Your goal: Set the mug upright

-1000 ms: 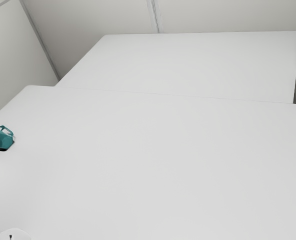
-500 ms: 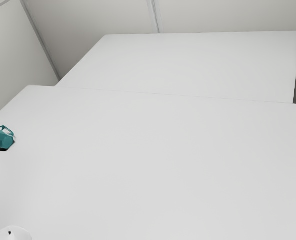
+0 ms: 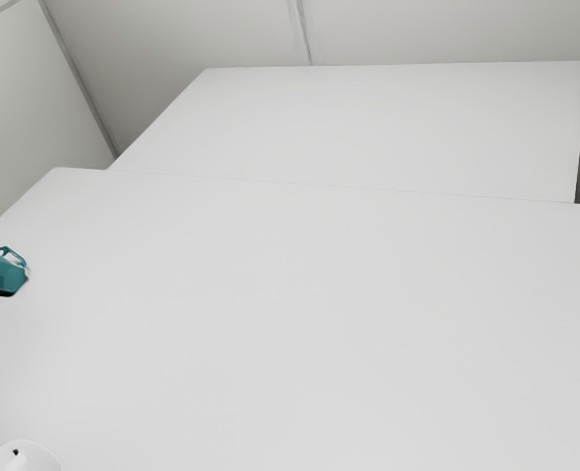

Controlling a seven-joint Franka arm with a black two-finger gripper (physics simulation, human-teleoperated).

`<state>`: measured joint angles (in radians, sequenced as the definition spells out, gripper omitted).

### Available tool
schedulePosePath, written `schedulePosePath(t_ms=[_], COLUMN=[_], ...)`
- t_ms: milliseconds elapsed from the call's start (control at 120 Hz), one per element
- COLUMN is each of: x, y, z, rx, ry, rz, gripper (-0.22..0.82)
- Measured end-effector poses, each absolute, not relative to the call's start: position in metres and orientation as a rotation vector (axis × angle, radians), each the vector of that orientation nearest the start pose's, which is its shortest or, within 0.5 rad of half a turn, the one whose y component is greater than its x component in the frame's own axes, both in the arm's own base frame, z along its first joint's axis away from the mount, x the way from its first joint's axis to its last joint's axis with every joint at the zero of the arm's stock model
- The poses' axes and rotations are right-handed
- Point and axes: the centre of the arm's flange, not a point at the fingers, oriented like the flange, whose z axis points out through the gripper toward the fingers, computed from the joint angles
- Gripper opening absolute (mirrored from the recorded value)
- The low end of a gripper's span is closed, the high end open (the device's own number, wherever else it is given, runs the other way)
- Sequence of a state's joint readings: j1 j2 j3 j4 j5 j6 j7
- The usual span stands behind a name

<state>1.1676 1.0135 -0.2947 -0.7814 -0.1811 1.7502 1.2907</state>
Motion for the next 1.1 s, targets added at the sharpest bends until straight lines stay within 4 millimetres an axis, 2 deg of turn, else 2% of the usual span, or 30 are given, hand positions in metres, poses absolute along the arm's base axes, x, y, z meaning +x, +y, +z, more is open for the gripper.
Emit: schedulePosePath(t_ms=[300, 567, 750, 1100], x=[0.434, 0.425, 0.423, 0.419], y=[0.656, 0.651, 0.648, 0.656], z=[0.327, 0.32, 0.304, 0.3], rx=[-3.281, -3.373, -3.431, -3.405], ry=[0.441, 0.419, 0.391, 0.377], rz=[-0.754, -0.759, -0.751, -0.748], gripper=[0.6, 0.6, 0.6, 0.6])
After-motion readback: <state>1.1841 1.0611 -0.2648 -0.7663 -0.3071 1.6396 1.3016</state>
